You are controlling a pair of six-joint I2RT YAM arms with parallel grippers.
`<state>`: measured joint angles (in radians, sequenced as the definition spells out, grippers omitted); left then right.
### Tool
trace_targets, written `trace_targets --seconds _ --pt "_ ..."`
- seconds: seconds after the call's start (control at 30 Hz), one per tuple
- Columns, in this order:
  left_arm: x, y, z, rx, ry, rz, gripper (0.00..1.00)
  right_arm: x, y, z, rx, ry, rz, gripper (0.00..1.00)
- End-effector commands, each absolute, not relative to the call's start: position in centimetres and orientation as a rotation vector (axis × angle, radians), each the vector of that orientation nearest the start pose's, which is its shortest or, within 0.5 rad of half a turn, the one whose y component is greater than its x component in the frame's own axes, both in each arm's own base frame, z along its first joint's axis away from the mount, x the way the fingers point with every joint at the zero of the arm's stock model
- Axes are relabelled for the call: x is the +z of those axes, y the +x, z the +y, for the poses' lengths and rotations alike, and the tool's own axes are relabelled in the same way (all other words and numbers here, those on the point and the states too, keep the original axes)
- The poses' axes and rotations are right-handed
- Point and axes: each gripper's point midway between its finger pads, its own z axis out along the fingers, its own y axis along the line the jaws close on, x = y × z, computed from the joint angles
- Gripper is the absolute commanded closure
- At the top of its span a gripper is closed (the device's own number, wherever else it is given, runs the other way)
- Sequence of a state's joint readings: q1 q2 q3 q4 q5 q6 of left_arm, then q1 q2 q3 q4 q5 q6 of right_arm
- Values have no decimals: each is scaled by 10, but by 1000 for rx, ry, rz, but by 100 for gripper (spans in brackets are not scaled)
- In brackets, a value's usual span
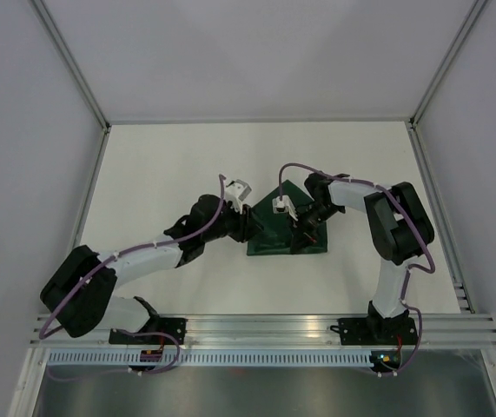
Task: Fold the napkin, place the utensils inside, and roll it up
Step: Roll the napkin at the center of the board.
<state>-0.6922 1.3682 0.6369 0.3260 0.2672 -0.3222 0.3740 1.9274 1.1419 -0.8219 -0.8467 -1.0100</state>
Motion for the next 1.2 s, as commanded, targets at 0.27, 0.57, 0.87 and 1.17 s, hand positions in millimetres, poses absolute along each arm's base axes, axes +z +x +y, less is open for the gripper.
trace_targets --seconds 0.27,0.57,0.87,1.17 --pt "113 233 -356 -309 1166 1534 60 -17 219 175 1312 -1716 2257 89" --pt "77 213 -391 -214 1401 1419 50 -24 223 168 1335 -1685 2296 89" --pt "58 215 -407 -200 1494 1370 45 -29 222 165 1337 -1685 2322 89" --pt "29 194 -413 -323 1612 1434 51 -31 226 165 1329 -1682 2334 90"
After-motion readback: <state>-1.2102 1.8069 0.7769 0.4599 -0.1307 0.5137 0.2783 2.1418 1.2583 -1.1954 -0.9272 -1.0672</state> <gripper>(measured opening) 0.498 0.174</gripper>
